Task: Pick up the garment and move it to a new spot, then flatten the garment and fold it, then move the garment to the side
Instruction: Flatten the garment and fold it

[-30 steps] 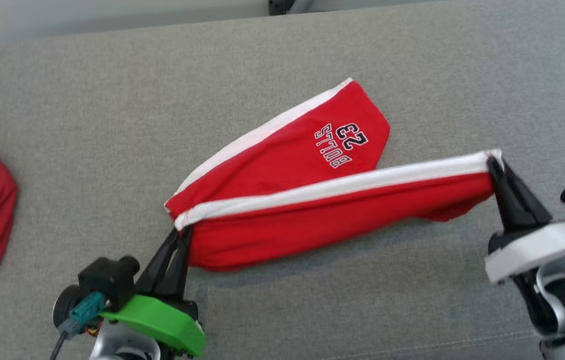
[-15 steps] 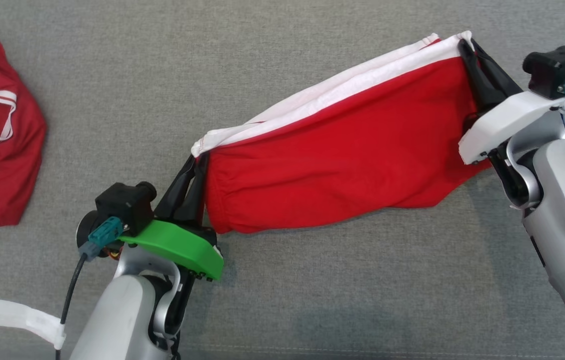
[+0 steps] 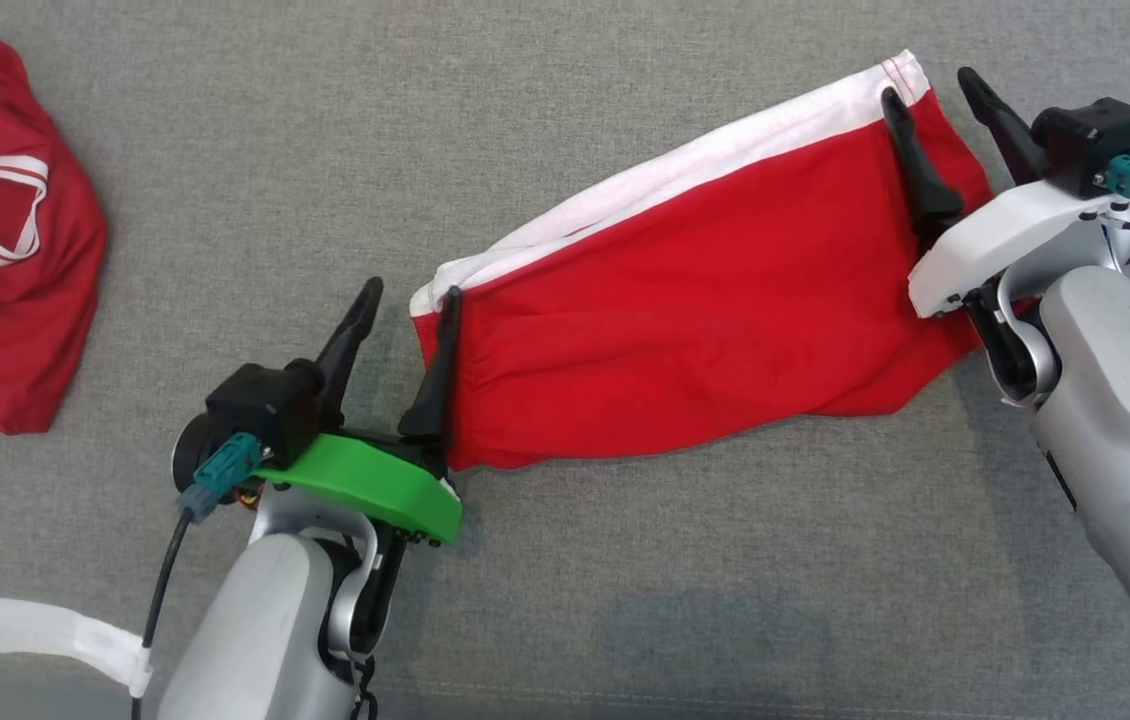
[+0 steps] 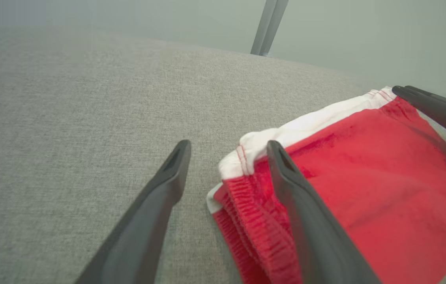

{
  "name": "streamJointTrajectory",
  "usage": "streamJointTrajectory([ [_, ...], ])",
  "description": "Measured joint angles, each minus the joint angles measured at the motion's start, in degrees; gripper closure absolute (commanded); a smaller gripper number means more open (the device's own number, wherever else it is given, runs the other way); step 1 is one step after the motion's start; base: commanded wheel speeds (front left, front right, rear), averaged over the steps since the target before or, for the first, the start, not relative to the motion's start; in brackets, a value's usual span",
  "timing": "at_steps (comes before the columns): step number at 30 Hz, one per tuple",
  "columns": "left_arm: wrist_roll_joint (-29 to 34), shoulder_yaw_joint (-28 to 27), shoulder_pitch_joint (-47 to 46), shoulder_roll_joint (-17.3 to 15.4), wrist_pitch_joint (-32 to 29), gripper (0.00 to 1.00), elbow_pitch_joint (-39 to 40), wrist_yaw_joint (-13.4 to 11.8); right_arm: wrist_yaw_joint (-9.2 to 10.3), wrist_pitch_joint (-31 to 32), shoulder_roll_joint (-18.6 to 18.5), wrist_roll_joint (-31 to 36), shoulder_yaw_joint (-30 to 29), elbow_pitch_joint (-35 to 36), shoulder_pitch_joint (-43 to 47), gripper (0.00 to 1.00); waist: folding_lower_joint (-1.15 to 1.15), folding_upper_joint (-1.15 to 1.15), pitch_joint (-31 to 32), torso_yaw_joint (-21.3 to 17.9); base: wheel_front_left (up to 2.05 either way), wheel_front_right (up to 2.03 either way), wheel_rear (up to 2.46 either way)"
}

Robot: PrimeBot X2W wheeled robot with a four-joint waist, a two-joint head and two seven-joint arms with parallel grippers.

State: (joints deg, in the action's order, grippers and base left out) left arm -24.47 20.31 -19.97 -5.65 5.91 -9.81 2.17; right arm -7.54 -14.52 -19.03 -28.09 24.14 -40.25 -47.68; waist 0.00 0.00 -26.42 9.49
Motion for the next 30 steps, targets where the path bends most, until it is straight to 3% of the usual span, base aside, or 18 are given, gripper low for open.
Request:
streamJointTrajectory([
  [5, 0.4, -2.0, 1.1, -0.2, 3.9, 0.00, 1.8, -2.3, 0.01, -0.5, 0.8, 3.8, -7.2, 6.4, 2.9, 0.00, 0.00, 0.00, 1.4, -1.2, 0.00, 0.00, 0.00],
  [11, 1.7, -4.9, 1.6, -1.8, 6.7, 0.00, 4.1, -4.3, 0.01, -0.5, 4.9, 10.4, -15.9, 17.5, 12.7, 0.00, 0.00, 0.00, 3.4, -3.2, 0.00, 0.00, 0.00],
  [20, 4.1, -6.6, 1.9, -5.1, 7.8, 0.00, 5.1, -5.5, 0.01, -0.5, 8.3, 13.9, -20.7, 25.8, 23.7, 0.00, 0.00, 0.00, 6.5, -5.9, 0.00, 0.00, 0.00],
  [30, 3.8, -7.1, 5.6, -6.4, 7.7, 0.00, 5.5, -6.2, 0.01, -0.5, 10.8, 14.5, -23.1, 28.9, 32.2, 0.00, 0.00, 0.00, 9.2, -8.6, 0.00, 0.00, 0.00],
])
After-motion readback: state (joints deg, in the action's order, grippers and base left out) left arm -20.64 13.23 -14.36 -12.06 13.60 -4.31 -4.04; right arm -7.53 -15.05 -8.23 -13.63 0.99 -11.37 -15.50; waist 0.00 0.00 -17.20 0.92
